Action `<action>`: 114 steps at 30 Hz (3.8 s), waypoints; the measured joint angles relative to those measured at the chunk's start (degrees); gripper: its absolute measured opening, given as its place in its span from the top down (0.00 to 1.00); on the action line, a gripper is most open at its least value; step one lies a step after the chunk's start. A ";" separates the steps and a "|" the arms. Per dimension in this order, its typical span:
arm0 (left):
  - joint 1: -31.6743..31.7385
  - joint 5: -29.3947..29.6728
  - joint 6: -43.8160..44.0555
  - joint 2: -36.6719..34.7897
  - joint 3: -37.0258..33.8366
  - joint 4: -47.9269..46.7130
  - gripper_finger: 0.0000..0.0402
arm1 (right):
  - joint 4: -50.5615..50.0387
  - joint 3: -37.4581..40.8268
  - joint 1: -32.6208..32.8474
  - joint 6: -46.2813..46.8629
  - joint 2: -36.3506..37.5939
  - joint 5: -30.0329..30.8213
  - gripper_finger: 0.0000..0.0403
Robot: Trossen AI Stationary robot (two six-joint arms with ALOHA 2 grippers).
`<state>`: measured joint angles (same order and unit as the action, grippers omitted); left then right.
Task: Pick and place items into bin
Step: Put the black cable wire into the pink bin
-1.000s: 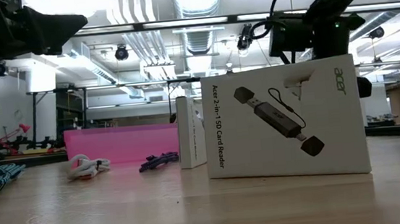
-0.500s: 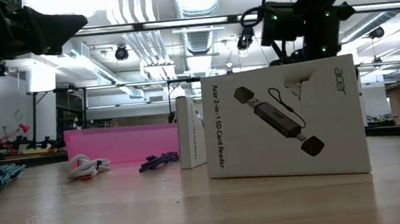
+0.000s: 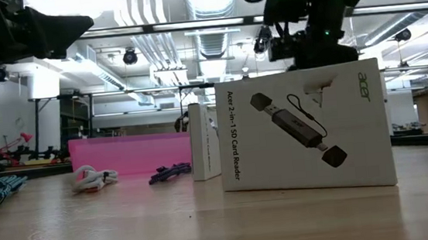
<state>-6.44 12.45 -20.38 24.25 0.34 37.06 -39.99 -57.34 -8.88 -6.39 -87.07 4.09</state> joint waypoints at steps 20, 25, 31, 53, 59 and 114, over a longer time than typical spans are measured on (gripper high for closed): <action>-0.02 0.00 0.00 0.00 0.00 0.00 0.92 | 18.35 -0.25 0.00 -10.36 -0.04 0.01 0.95; -0.02 0.00 -0.02 0.00 0.00 0.00 0.92 | 24.07 0.82 0.00 -10.95 -0.04 0.00 0.95; 0.00 -0.01 0.00 0.00 0.01 0.00 0.92 | 36.37 5.56 0.00 -15.18 -0.07 -0.02 0.95; 0.02 0.11 -2.49 1.28 0.30 3.05 0.92 | 62.01 12.58 -0.02 -27.06 -0.09 -0.03 0.95; 0.07 0.33 -2.39 3.97 3.80 2.98 0.87 | 62.01 12.58 -0.02 -27.37 -0.09 -0.03 0.95; 4.31 22.38 14.11 49.50 29.69 6.04 0.57 | 101.73 12.56 0.00 -47.34 -21.07 6.38 0.95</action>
<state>-2.13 34.83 -6.27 73.75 30.03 43.10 61.74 -44.77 -8.88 -53.73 -108.14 10.47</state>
